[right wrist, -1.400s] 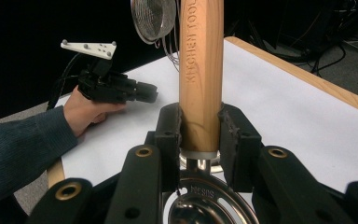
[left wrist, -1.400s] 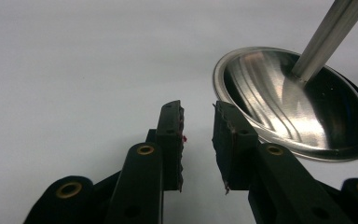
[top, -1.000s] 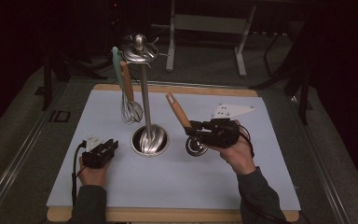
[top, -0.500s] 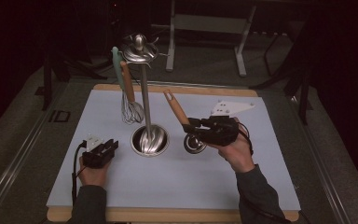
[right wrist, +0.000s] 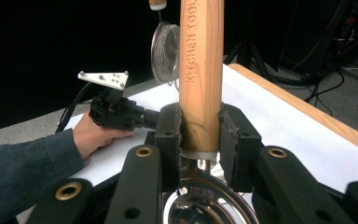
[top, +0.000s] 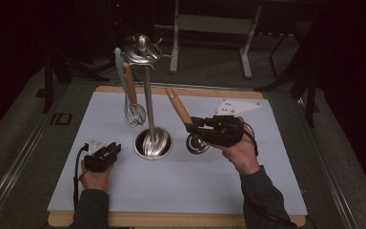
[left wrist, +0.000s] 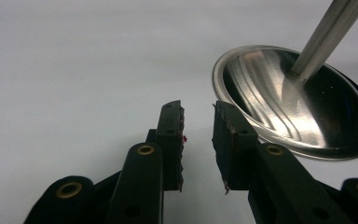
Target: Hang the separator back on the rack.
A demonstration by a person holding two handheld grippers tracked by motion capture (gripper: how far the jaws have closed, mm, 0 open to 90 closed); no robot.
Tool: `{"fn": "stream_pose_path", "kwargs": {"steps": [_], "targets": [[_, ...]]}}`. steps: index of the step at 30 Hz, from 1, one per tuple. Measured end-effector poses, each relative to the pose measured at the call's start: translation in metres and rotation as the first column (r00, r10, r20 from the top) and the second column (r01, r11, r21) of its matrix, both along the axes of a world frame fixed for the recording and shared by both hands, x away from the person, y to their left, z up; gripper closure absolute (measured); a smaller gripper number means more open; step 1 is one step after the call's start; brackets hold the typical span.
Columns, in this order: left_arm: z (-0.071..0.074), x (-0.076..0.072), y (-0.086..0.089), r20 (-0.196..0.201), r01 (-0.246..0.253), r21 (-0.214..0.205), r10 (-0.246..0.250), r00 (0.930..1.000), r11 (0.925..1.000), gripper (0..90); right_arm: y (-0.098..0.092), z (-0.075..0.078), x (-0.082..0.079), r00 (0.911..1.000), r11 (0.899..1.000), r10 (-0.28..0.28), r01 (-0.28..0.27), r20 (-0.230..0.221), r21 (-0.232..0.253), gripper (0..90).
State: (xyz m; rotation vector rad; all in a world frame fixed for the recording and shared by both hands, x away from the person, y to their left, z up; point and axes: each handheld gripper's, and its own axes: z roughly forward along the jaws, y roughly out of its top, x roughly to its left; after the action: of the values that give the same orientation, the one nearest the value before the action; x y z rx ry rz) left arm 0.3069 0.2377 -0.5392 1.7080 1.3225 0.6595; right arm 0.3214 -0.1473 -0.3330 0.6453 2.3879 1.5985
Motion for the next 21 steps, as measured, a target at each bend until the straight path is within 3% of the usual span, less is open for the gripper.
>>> {"fn": "stream_pose_path", "kwargs": {"steps": [21], "targets": [[0.0,0.0,0.0,0.001,0.001,0.0,-0.001,1.0,1.0,72.8,0.003,0.023,0.002,0.9996,0.998,0.021,-0.022,0.021,0.057,71.1]]}}
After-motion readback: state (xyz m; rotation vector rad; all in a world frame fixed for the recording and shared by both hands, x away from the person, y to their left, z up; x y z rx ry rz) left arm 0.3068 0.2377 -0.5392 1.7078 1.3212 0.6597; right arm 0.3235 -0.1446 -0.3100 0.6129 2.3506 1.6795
